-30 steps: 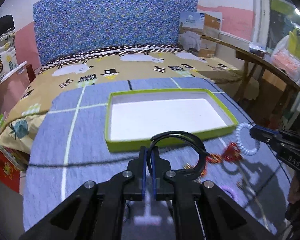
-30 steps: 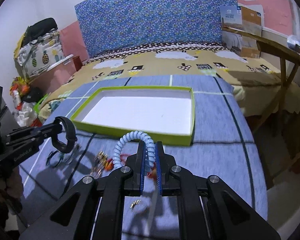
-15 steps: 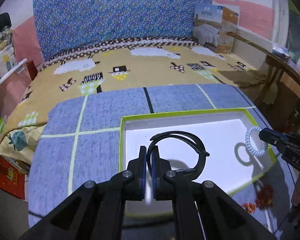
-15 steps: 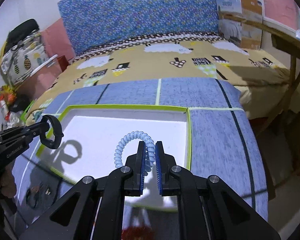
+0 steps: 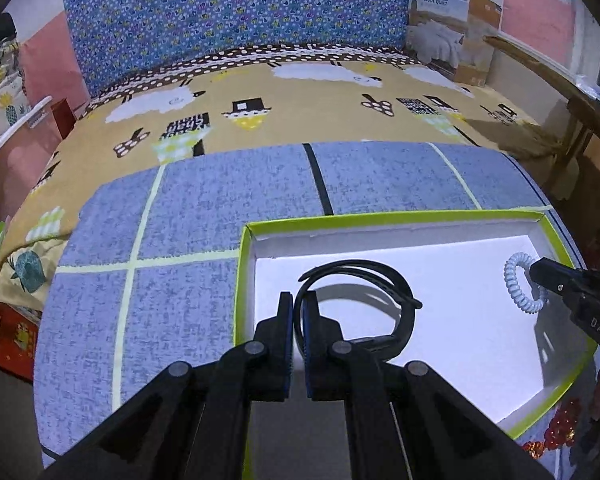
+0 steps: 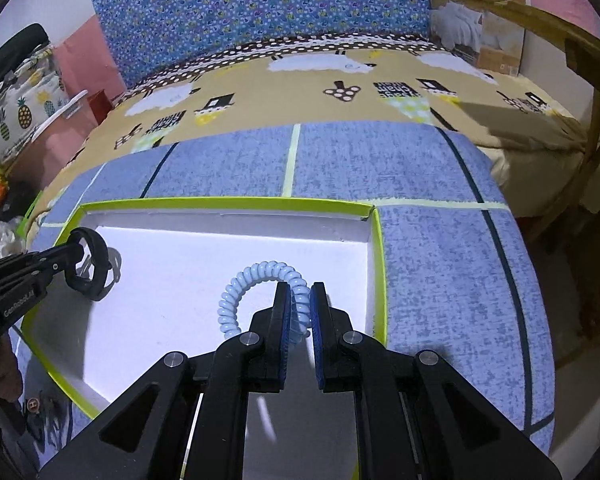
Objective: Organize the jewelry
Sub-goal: 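Carry both held items into the green box and open both tools, then move the left tool to the gold chain brooch while the right tool reaches the red bead bracelet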
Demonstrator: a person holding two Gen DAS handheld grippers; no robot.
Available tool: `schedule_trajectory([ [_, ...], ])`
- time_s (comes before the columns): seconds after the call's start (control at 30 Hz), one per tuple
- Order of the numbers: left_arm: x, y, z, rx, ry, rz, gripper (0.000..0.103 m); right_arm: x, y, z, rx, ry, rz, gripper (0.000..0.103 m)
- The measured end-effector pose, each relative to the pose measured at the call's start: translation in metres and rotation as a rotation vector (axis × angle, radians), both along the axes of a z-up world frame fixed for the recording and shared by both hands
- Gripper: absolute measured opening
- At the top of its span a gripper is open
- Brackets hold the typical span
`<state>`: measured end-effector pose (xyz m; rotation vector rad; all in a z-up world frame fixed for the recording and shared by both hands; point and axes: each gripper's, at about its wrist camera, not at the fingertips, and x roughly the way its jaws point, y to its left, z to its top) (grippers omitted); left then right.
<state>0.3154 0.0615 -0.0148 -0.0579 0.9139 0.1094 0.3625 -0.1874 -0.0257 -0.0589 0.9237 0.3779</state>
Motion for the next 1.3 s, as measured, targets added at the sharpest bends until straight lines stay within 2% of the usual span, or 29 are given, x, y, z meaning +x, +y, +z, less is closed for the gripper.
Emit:
schedule_trajectory([
  [0.1, 0.0, 0.0, 0.0, -0.012, 0.004, 0.003, 0.005, 0.0, 0.001, 0.0, 0.004, 0.003, 0.007, 0.012],
  [0.17, 0.0, -0.001, 0.0, -0.014, 0.005, 0.0, 0.006, -0.002, 0.001, 0.001, 0.008, -0.003, 0.008, 0.02],
  [0.23, 0.0, -0.001, 0.001, -0.011, 0.006, -0.003, 0.011, -0.004, 0.001, 0.003, 0.022, -0.006, 0.014, 0.028],
  [0.33, -0.003, 0.0, 0.004, -0.026, -0.008, -0.007, 0.016, -0.009, 0.001, 0.006, 0.037, -0.015, 0.014, 0.028],
  [0.53, -0.024, 0.002, 0.02, -0.05, -0.069, -0.016, 0.016, -0.03, -0.007, 0.021, 0.072, -0.054, 0.018, 0.028],
  [0.67, -0.05, 0.003, 0.034, -0.077, -0.127, -0.034, 0.016, -0.057, -0.016, 0.037, 0.111, -0.108, 0.02, 0.028],
  [0.8, -0.083, 0.001, 0.047, -0.11, -0.19, -0.055, 0.023, -0.087, -0.024, 0.051, 0.134, -0.163, 0.024, 0.028],
  [0.97, -0.129, -0.004, 0.058, -0.124, -0.266, -0.08, 0.025, -0.128, -0.035, 0.056, 0.154, -0.193, 0.024, 0.028],
  [1.3, -0.196, -0.023, 0.046, -0.144, -0.276, -0.126, 0.025, -0.192, -0.056, 0.046, 0.151, -0.201, 0.003, 0.028],
])
